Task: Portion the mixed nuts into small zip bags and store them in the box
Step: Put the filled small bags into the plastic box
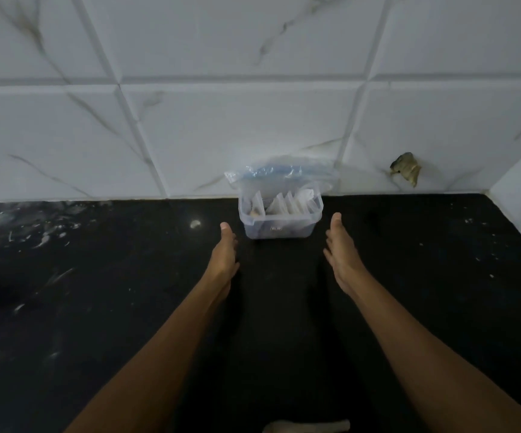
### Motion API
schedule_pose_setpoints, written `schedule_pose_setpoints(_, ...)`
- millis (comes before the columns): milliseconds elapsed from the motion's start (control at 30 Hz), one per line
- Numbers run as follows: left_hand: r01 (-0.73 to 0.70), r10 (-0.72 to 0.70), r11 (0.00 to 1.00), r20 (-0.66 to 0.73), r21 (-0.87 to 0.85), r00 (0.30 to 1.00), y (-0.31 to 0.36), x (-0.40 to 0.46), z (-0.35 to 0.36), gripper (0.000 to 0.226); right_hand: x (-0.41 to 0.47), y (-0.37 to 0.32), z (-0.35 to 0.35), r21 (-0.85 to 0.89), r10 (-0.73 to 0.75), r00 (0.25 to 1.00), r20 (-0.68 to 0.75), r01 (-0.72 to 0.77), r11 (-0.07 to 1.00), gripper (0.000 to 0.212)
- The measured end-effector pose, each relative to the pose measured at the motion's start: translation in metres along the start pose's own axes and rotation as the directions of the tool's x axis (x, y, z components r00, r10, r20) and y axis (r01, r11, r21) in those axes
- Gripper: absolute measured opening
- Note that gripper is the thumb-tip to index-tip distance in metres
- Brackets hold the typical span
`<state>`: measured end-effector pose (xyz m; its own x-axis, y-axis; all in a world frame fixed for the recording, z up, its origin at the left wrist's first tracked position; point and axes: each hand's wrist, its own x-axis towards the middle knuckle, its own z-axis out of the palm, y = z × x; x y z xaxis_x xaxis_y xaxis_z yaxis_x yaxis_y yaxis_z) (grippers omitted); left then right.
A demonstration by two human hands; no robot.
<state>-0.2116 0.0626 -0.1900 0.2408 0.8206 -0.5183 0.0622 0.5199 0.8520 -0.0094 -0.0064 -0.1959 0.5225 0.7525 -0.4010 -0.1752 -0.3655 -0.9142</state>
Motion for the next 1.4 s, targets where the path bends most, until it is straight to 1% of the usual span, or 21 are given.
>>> schedule_pose_setpoints(133,0.058,-0.058,0.998,0.043,-0.006,0.997,-0.042,-0.061,-0.020,0.077,-0.060,0.020,-0.022,-0.020,0.102,0.993,0.058,-0.101,0.995,0.071)
schedule_pose_setpoints(200,0.072,-0.072,0.997,0.060,0.011,0.996,-0.065,-0.090,-0.030,0.076,-0.091,0.031,-0.031,-0.043,0.115,0.989,0.094,-0.112,0.993,0.065)
schedule_pose_setpoints(233,0.080,-0.082,0.996,0.067,0.033,0.994,-0.074,-0.102,-0.035,0.075,-0.105,0.035,-0.035,-0.092,0.115,0.988,0.106,-0.106,0.990,0.057)
schedule_pose_setpoints(300,0.097,-0.105,0.991,0.085,0.091,0.991,-0.090,-0.126,-0.040,0.073,-0.131,0.047,-0.042,-0.277,0.092,0.986,0.139,-0.051,0.960,0.036)
schedule_pose_setpoints(333,0.102,-0.113,0.988,0.098,0.116,0.989,-0.097,-0.137,-0.042,0.072,-0.143,0.053,-0.045,-0.387,0.067,0.983,0.173,0.005,0.922,0.029)
schedule_pose_setpoints(400,0.105,-0.122,0.985,0.117,0.140,0.986,-0.109,-0.151,-0.044,0.071,-0.161,0.066,-0.048,-0.575,0.021,0.962,0.274,0.146,0.805,0.030)
schedule_pose_setpoints(433,0.105,-0.123,0.984,0.120,0.143,0.985,-0.114,-0.158,-0.044,0.071,-0.170,0.073,-0.049,-0.650,0.008,0.945,0.327,0.219,0.727,0.033)
schedule_pose_setpoints(500,0.105,-0.119,0.987,0.117,0.118,0.986,-0.120,-0.166,-0.043,0.070,-0.184,0.087,-0.048,-0.745,-0.039,0.907,0.419,0.368,0.557,0.036)
schedule_pose_setpoints(567,0.099,-0.107,0.993,0.108,0.071,0.988,-0.124,-0.171,-0.040,0.070,-0.192,0.100,-0.048,-0.779,-0.074,0.863,0.499,0.485,0.397,0.038)
schedule_pose_setpoints(633,0.074,-0.077,0.997,0.102,0.031,0.992,-0.128,-0.177,-0.036,0.070,-0.198,0.110,-0.048,-0.783,-0.081,0.828,0.555,0.553,0.283,0.042)
schedule_pose_setpoints(700,0.049,-0.049,0.999,0.090,-0.001,0.995,-0.131,-0.181,-0.032,0.068,-0.201,0.119,-0.049,-0.779,-0.086,0.806,0.585,0.589,0.216,0.045)
schedule_pose_setpoints(767,0.034,-0.032,0.999,0.077,-0.025,0.996,-0.133,-0.183,-0.029,0.067,-0.203,0.127,-0.050,-0.773,-0.122,0.791,0.599,0.611,0.171,0.043)
schedule_pose_setpoints(933,0.021,-0.017,0.998,0.075,-0.054,0.997,-0.135,-0.184,-0.026,0.066,-0.205,0.135,-0.051,-0.763,-0.206,0.765,0.610,0.638,0.109,0.023)
schedule_pose_setpoints(1133,-0.014,0.016,0.998,0.048,-0.056,0.999,-0.127,-0.176,-0.026,0.061,-0.194,0.131,-0.050,-0.735,-0.254,0.750,0.610,0.656,0.171,0.023)
schedule_pose_setpoints(1400,-0.085,0.086,0.995,0.007,-0.050,0.996,-0.089,-0.137,-0.017,0.059,-0.137,0.087,-0.031,-0.734,-0.391,0.725,0.567,0.660,0.160,0.019)
